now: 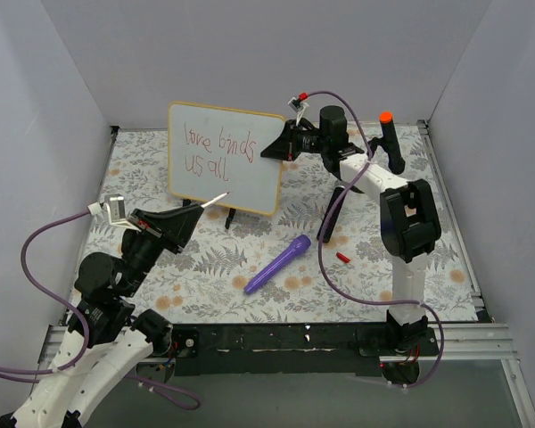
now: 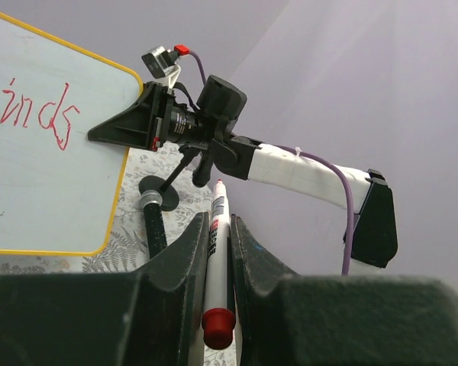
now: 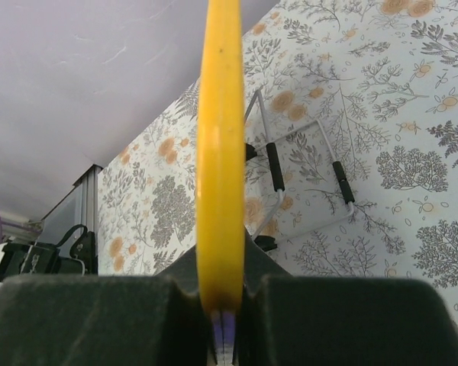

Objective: Write a sentence on the whiteboard
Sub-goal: Place the whiteboard on the whiteboard stand.

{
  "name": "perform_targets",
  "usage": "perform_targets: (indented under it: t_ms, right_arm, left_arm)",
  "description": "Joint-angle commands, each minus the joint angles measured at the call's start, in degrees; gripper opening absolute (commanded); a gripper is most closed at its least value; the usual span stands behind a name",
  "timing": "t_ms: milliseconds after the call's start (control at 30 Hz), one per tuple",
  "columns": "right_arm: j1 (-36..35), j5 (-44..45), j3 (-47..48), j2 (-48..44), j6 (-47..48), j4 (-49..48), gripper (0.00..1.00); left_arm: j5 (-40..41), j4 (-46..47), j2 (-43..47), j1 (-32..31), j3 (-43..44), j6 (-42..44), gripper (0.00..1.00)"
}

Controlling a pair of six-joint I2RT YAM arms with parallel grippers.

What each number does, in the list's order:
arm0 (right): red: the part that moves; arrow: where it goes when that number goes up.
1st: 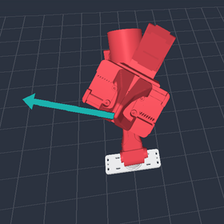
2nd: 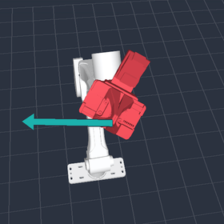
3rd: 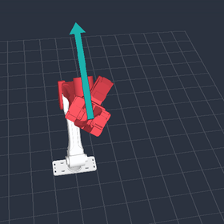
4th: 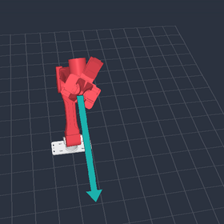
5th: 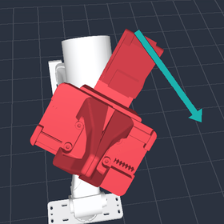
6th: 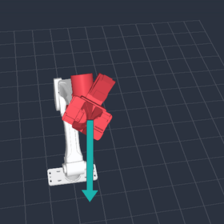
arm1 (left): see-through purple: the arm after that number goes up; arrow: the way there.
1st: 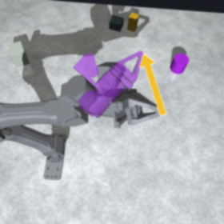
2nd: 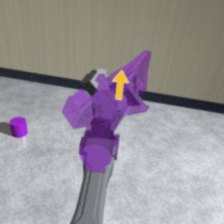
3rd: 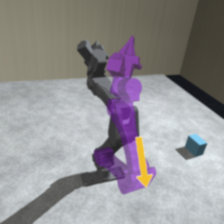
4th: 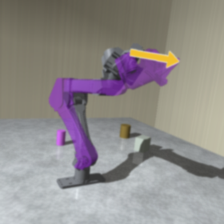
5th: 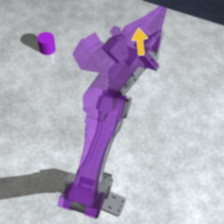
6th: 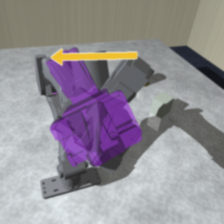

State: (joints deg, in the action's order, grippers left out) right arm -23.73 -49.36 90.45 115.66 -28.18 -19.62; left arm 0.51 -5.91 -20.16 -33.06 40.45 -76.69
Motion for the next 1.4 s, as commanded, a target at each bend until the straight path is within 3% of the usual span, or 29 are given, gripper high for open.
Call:
perform_targets:
  t_ms: [0,600,833,1033,1233,1367]
  right_arm:
    - [-1.0,-1.1,5.7,0.8,-3.3,-12.9,0.01]
    - [-1.0,-8.5,-0.7,7.4,-7.0,-26.3,0.01]
    - [-1.1,-9.6,-1.8,9.4,-9.2,-29.0,0.06]
    - [-0.8,-11.2,0.3,12.4,-14.1,-33.8,0.14]
    - [-0.2,-12.8,4.8,16.0,-14.2,-31.4,0.25]
    - [0.2,-13.7,6.4,17.8,-14.8,-32.7,0.2]
  left_arm:
    - [1.5,-2.3,-0.5,0.3,1.5,1.3,0.0]
    - [1.0,-2.2,0.3,0.4,-0.3,2.0,0.0]
    - [0.5,-2.0,0.5,0.4,-1.4,2.2,0.0]
    - [-0.4,-1.4,-0.6,0.4,-1.6,2.2,0.0]
    - [-2.3,-1.6,-2.7,0.4,0.4,2.7,0.0]
    - [-2.4,-1.7,-3.5,0.4,0.6,2.9,0.0]
